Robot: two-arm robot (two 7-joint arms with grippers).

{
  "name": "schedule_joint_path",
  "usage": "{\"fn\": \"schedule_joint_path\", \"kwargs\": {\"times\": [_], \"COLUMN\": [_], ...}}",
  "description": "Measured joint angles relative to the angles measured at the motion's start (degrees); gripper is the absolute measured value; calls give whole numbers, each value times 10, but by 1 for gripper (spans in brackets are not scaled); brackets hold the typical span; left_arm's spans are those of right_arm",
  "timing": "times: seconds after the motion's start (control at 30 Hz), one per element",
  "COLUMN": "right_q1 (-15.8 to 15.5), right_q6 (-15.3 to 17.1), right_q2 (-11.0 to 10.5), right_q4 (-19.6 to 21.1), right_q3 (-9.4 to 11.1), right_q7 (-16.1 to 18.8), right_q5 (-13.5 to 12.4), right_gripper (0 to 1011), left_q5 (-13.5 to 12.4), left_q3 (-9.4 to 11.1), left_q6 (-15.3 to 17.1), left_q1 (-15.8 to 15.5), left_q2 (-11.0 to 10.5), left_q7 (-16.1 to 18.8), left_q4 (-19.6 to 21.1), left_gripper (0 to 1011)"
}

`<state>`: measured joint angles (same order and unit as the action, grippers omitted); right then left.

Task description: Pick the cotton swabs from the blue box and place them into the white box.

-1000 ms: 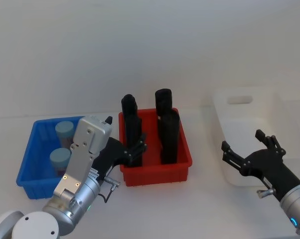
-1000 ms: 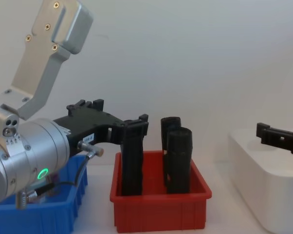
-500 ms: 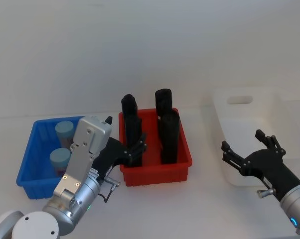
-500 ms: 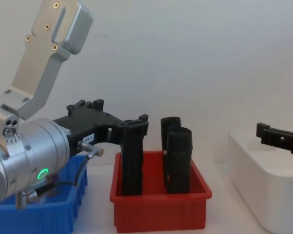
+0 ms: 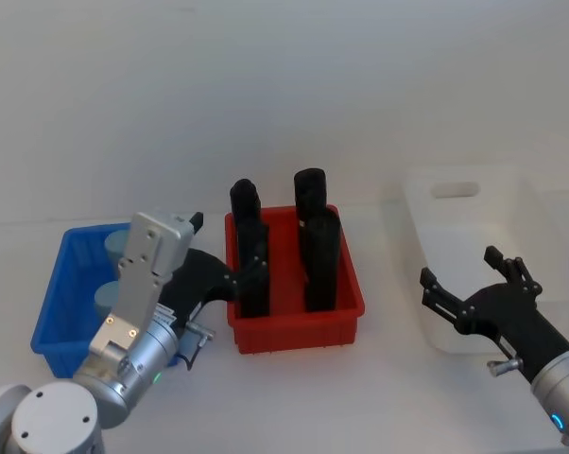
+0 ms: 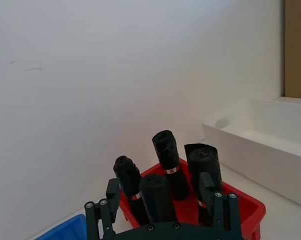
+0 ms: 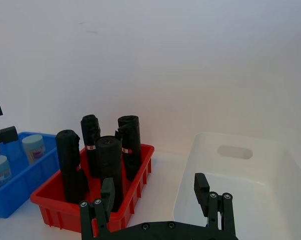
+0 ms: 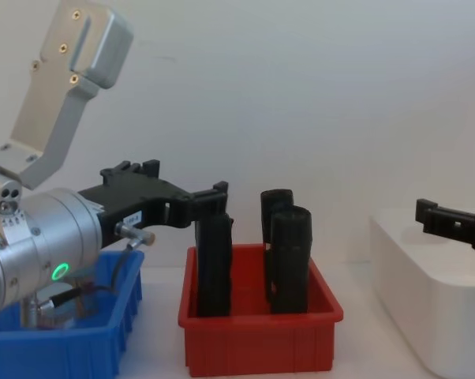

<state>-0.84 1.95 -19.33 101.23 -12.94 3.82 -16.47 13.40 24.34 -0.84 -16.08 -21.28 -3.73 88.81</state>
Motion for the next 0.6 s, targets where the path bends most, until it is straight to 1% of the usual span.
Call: {"fn": "schedule_joint_path", "kwargs": {"times": [0.23,0.33,0.6], "right_q1": [0,0,0], "right_q6": [0,0,0], "right_q2": [0,0,0], "right_q4": [0,0,0], "right_q3": [0,0,0], "right_q7": [0,0,0], "right_q5": [0,0,0], "right_gripper": [1002,1002,1002], "left_q5": [16,27,52], "left_q3": [-13,-21,-37], "left_q6": [-3,-3,6], "left_q1": [-14,-21,-33], "left_q2": [0,0,-2], "left_q7": [-12,-16,-20], "left_q4": [-26,-42,-74], "left_gripper": [1004,1004,1004]}}
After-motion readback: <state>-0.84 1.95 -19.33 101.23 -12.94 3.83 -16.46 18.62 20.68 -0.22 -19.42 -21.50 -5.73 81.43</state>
